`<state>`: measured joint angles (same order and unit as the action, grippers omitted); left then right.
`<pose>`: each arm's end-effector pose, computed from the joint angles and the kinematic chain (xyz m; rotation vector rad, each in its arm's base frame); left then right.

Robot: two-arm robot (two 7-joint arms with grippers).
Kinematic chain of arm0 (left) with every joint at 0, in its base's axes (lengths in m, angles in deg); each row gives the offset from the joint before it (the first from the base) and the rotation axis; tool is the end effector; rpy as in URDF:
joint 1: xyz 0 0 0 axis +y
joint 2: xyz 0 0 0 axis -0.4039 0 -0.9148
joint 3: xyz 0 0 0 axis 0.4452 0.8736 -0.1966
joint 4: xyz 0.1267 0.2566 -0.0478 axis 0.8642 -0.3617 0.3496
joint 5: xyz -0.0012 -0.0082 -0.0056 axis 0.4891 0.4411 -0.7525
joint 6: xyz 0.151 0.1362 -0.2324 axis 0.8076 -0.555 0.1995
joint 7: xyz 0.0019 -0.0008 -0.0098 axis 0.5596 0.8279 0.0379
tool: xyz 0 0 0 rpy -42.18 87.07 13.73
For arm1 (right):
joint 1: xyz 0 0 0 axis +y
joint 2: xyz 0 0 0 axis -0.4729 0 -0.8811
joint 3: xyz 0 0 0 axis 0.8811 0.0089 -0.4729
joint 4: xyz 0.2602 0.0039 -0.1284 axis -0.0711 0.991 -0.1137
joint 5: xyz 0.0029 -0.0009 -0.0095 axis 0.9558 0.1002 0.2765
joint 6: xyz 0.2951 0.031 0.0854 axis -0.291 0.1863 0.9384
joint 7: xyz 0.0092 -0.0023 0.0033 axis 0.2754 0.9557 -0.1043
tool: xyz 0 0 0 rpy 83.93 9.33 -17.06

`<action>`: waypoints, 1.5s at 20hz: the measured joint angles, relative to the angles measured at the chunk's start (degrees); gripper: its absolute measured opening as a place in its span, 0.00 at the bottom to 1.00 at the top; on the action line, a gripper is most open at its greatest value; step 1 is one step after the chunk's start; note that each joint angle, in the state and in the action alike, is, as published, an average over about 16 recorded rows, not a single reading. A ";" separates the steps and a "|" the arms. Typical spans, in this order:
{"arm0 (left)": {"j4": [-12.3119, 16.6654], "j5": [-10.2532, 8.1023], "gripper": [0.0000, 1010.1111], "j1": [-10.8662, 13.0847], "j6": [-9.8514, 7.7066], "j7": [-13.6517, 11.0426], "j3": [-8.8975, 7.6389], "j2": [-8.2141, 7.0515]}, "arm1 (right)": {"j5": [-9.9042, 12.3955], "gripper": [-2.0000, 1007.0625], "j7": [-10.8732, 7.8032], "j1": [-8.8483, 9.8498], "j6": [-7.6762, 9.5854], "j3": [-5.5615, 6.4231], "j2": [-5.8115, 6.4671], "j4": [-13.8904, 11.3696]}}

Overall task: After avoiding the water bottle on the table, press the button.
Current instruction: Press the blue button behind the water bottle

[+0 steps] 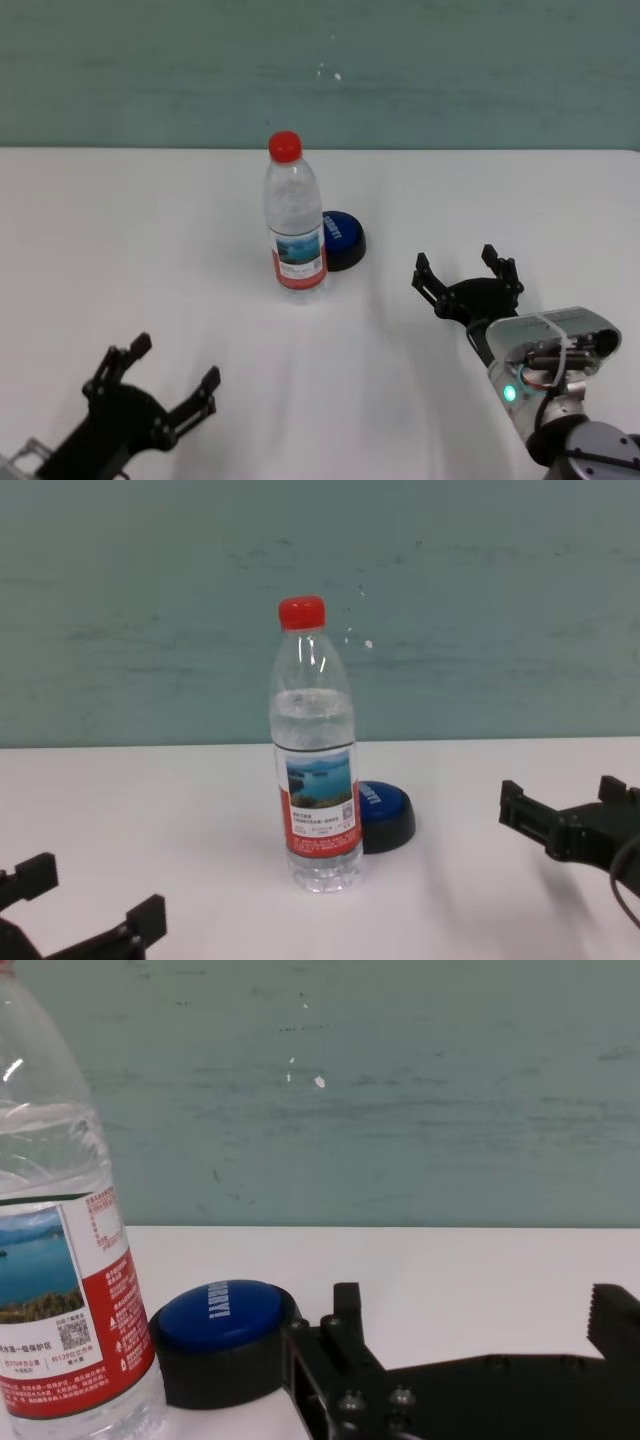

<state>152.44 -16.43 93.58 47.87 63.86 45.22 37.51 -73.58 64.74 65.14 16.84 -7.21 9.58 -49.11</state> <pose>0.1946 0.0565 -0.2977 0.2122 -0.2278 1.0282 0.3003 0.0394 -0.3070 0.0397 0.0387 -1.3661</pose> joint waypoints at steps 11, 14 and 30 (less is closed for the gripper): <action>-3.72 -2.75 0.99 -3.22 2.53 -3.11 -1.56 -2.99 | 0.00 1.00 0.00 0.00 0.00 0.00 0.00 0.00; -5.81 -3.58 0.99 -6.05 3.14 -4.25 -1.04 -3.48 | 0.00 1.00 0.00 0.00 0.00 0.00 0.00 0.00; -18.52 -5.59 0.99 -23.34 5.43 -7.66 6.87 -2.43 | 0.00 1.00 0.00 0.00 0.00 0.00 0.00 0.00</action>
<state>133.93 -22.01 70.23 53.31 56.20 52.09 35.07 -73.58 64.74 65.14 16.84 -7.21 9.58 -49.11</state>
